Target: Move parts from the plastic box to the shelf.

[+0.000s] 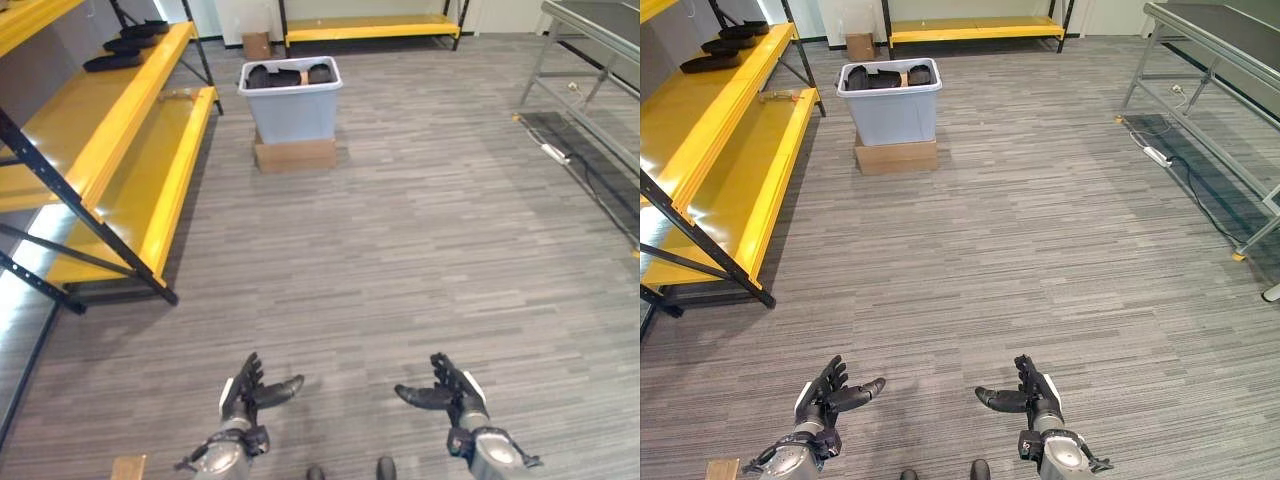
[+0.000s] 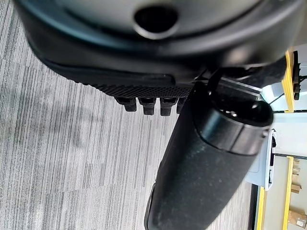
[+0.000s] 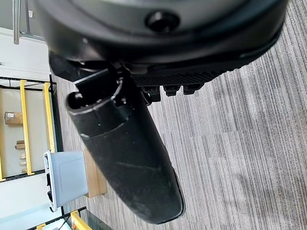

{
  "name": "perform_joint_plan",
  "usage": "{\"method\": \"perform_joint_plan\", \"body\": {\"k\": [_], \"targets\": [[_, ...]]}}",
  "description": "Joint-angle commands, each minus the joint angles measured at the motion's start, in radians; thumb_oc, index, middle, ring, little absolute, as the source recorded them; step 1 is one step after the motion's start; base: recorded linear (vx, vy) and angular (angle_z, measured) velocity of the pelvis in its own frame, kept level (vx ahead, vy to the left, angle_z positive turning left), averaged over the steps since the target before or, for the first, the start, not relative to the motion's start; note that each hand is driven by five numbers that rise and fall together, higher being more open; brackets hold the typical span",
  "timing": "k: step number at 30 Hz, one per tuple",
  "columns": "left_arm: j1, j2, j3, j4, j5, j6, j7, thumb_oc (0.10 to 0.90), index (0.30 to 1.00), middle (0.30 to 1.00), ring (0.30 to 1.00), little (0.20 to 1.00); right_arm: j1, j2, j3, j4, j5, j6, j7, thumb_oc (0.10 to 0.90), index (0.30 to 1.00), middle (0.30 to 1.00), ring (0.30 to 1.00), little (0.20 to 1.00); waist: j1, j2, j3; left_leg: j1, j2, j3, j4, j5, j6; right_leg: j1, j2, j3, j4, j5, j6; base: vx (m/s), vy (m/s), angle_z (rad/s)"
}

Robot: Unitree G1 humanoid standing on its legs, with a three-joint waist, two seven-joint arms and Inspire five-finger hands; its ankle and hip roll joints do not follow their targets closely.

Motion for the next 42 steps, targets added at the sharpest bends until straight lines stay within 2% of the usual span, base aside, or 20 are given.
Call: {"method": "perform_joint_plan", "body": {"k": [1,27,33,36,37,39,41,42], "targets": [[-0.079,0.008,0.064,-0.022,-0.034,-0.077,-0.026,0.9,1.0,1.0,1.0,1.0,-0.069,-0.022,-0.028,-0.072,-0.016,-0.065,0.011,0.9,1.0,1.0,1.0,1.0,0.0,-0.025,-0.026,0.05,0.066,0.017,-0.004,-0.032,-0.077,0.056,-0.036,-0.04,0.007,-0.073,0.067,0.04,-0.006,0.03],[-0.076,0.019,0.069,-0.038,0.032,-0.076,-0.025,0.9,1.0,1.0,1.0,1.0,-0.056,-0.017,-0.044,-0.071,-0.024,-0.065,0.003,0.9,1.0,1.0,1.0,1.0,-0.001,-0.021,-0.024,0.059,0.06,0.017,-0.004,-0.047,-0.073,0.066,-0.039,-0.044,0.007,-0.084,0.068,0.0,0.0,0.01],[-0.084,0.022,0.078,-0.048,0.027,-0.082,-0.015,0.9,1.0,1.0,1.0,1.0,-0.075,-0.018,-0.043,-0.059,-0.019,-0.067,0.003,0.9,1.0,1.0,1.0,1.0,0.011,-0.025,-0.019,0.06,0.049,0.026,-0.004,-0.053,-0.059,0.07,-0.052,-0.05,0.007,-0.074,0.074,0.0,0.025,0.0],[-0.12,0.038,0.069,-0.057,0.019,-0.091,-0.01,0.9,1.0,1.0,1.0,1.0,-0.106,-0.024,-0.048,-0.065,-0.011,-0.074,0.002,0.9,1.0,1.0,1.0,1.0,0.02,-0.028,0.019,-0.015,0.032,0.016,0.11,-0.099,-0.033,-0.015,-0.095,-0.052,0.168,-0.102,0.08,-0.1,0.11,-0.07],[-0.12,0.038,0.069,-0.057,0.019,-0.091,-0.01,0.9,1.0,1.0,1.0,1.0,-0.107,-0.023,-0.048,-0.065,-0.011,-0.074,0.002,0.9,1.0,1.0,1.0,1.0,0.02,-0.029,0.018,-0.017,0.031,0.015,0.112,-0.1,-0.033,-0.018,-0.096,-0.052,0.171,-0.104,0.08,-0.06,0.138,-0.05],[-0.123,0.04,0.067,-0.058,0.029,-0.09,-0.013,0.9,1.0,1.0,1.0,1.0,-0.1,-0.02,-0.056,-0.076,-0.015,-0.074,0.005,0.9,1.0,1.0,1.0,1.0,0.017,-0.022,0.023,-0.022,0.015,0.003,0.117,-0.11,-0.014,-0.071,-0.118,-0.055,0.27,-0.091,0.1,-0.02,0.14,0.07],[-0.127,0.044,0.067,-0.06,0.043,-0.087,-0.012,0.9,1.0,1.0,1.0,1.0,-0.088,-0.013,-0.063,-0.087,-0.014,-0.073,0.01,0.9,1.0,1.0,1.0,1.0,0.002,-0.021,0.042,-0.013,-0.004,-0.008,0.116,-0.115,0.009,-0.151,-0.145,-0.027,0.419,0.008,0.122,-0.01,0.173,0.06],[-0.129,0.047,0.065,-0.061,0.05,-0.087,-0.016,0.9,1.0,1.0,1.0,1.0,-0.079,-0.009,-0.067,-0.092,-0.014,-0.075,0.011,0.9,1.0,1.0,1.0,1.0,-0.006,-0.014,0.054,-0.005,-0.009,-0.017,0.118,-0.12,0.019,-0.18,-0.153,-0.017,0.491,0.05,0.122,0.02,0.24,0.2]]}}
